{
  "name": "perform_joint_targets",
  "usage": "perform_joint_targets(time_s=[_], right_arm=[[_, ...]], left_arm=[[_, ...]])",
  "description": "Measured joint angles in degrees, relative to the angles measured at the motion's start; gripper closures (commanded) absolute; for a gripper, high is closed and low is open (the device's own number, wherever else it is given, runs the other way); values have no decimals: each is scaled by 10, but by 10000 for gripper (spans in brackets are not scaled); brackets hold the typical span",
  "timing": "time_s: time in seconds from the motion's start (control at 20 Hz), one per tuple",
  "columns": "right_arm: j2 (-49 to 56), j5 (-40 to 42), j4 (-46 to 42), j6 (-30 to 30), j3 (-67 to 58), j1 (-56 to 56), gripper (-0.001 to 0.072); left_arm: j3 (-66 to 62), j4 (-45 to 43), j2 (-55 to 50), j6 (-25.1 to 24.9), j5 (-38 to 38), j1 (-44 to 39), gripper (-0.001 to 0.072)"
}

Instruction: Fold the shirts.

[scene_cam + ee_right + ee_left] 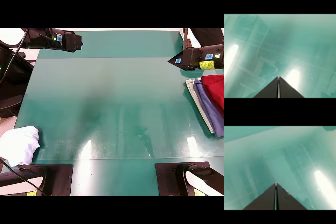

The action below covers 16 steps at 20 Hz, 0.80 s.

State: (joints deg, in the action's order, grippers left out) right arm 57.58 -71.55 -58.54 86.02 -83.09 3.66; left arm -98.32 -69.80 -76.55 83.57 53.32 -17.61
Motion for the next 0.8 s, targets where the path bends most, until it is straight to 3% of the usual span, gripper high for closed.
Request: perform_joint_targets(time_s=[0.8], right_arm=[[0,-3,1,0,0,0,695]], left_arm=[[-1,3,0,21,-43,2,680]])
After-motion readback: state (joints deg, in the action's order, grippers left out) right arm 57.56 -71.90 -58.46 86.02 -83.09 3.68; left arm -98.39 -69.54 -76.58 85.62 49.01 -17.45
